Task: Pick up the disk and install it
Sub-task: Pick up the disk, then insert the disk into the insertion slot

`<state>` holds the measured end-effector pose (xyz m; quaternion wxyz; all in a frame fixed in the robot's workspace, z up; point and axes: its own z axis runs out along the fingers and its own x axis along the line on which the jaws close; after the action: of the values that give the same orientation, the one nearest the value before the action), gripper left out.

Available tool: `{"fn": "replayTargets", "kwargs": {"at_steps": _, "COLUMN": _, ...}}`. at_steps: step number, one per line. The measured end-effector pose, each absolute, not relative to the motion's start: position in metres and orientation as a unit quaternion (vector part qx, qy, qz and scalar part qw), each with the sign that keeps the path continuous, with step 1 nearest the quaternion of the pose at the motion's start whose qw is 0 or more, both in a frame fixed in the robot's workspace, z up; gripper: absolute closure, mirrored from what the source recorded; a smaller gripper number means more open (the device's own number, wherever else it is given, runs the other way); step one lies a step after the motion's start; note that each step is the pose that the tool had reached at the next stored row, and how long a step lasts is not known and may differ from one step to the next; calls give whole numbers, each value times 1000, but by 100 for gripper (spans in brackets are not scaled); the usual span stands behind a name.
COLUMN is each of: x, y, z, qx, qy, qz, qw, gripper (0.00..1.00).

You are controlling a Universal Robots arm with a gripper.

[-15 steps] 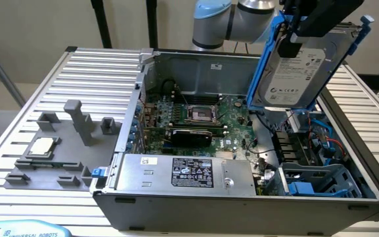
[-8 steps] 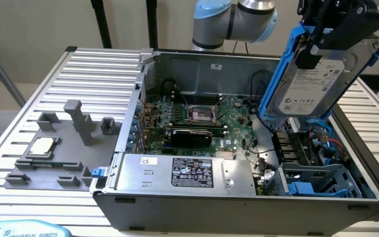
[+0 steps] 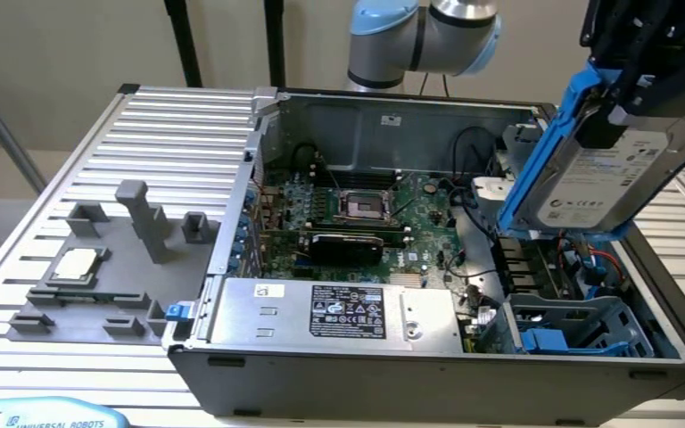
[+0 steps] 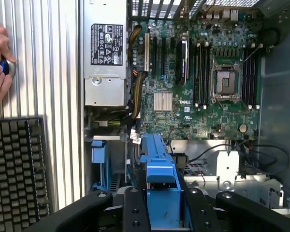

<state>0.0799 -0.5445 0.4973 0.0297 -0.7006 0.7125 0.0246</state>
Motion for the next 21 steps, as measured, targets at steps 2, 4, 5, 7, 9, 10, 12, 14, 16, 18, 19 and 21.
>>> {"fn": "replayTargets", "kwargs": {"at_steps": 2, "x": 87, "y": -550, "z": 497, "qx": -701, "qy": 712, "qz": 25, "qw": 30, "gripper": 67}}
{"fn": "replayTargets", "kwargs": {"at_steps": 4, "x": 92, "y": -556, "z": 497, "qx": -701, "qy": 713, "qz": 25, "qw": 30, "gripper": 67}}
{"fn": "replayTargets", "kwargs": {"at_steps": 5, "x": 94, "y": -560, "z": 497, "qx": -701, "qy": 713, "qz": 25, "qw": 30, "gripper": 67}}
{"fn": "replayTargets", "kwargs": {"at_steps": 7, "x": 97, "y": -568, "z": 496, "qx": -701, "qy": 713, "qz": 25, "qw": 30, "gripper": 67}}
{"fn": "replayTargets", "kwargs": {"at_steps": 9, "x": 98, "y": -577, "z": 495, "qx": -701, "qy": 713, "qz": 25, "qw": 29, "gripper": 67}}
{"fn": "replayTargets", "kwargs": {"at_steps": 10, "x": 98, "y": -581, "z": 494, "qx": -701, "qy": 713, "qz": 25, "qw": 29, "gripper": 67}}
{"fn": "replayTargets", "kwargs": {"at_steps": 12, "x": 98, "y": -583, "z": 493, "qx": -701, "qy": 713, "qz": 25, "qw": 30, "gripper": 67}}
{"fn": "replayTargets", "kwargs": {"at_steps": 14, "x": 98, "y": -583, "z": 493, "qx": -701, "qy": 713, "qz": 25, "qw": 30, "gripper": 67}}
{"fn": "replayTargets", "kwargs": {"at_steps": 16, "x": 98, "y": -584, "z": 493, "qx": -701, "qy": 713, "qz": 25, "qw": 29, "gripper": 67}}
{"fn": "replayTargets", "kwargs": {"at_steps": 18, "x": 98, "y": -584, "z": 493, "qx": -701, "qy": 713, "qz": 25, "qw": 29, "gripper": 67}}
{"fn": "replayTargets", "kwargs": {"at_steps": 19, "x": 98, "y": -584, "z": 493, "qx": -701, "qy": 713, "qz": 25, "qw": 30, "gripper": 67}}
{"fn": "replayTargets", "kwargs": {"at_steps": 21, "x": 98, "y": -584, "z": 493, "qx": -701, "qy": 713, "qz": 25, "qw": 29, "gripper": 67}}
